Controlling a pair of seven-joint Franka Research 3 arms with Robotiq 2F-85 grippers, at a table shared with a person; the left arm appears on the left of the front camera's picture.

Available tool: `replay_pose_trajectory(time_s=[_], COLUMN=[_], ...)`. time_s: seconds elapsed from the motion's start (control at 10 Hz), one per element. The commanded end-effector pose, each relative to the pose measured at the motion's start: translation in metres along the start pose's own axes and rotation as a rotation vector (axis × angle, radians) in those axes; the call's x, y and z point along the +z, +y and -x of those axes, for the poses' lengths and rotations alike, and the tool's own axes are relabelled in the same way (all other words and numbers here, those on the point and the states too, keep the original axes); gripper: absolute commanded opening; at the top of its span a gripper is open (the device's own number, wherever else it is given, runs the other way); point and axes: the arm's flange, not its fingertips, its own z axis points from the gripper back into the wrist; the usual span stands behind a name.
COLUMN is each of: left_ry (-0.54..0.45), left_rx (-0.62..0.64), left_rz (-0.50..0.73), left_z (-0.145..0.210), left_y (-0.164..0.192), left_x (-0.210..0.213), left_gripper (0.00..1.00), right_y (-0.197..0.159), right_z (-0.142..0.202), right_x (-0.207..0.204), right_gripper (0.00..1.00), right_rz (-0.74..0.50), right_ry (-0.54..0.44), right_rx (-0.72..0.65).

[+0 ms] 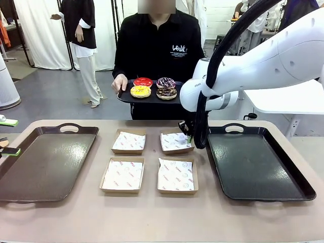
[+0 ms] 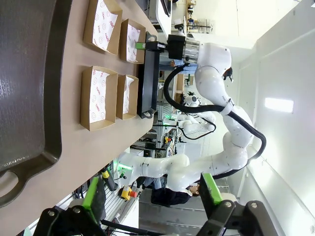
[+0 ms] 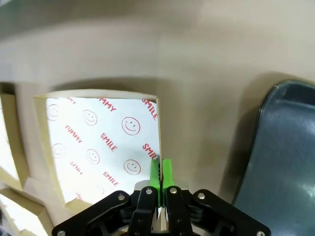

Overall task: Individually package the donuts and arrange them on the tray.
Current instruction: Pick up one Paper togo box.

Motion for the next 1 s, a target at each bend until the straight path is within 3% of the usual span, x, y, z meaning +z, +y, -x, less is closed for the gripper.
replay_pose_trajectory(time_s=[0.0, 0.5, 0.9], left_ry=[0.0, 0.0, 0.0], left_rx=[-0.006, -0.006, -0.006], left_rz=[0.012, 0.012, 0.012], left_z=[0.001, 0.001, 0.001], left_y=[-0.001, -0.001, -0.001], left_x=[0.001, 0.001, 0.001], left_gripper=[1.0, 1.0, 1.0], right_y=[0.007, 0.011, 0.011], right_z=[0.016, 0.032, 0.037], right_x=[0.049, 0.161, 0.182], right_gripper=[0.0, 0.0, 0.0], right_rz=[0.022, 0.004, 0.002], right_ry=[-0.012, -0.085, -0.095], right_rx=[-0.076, -0.177, -0.152])
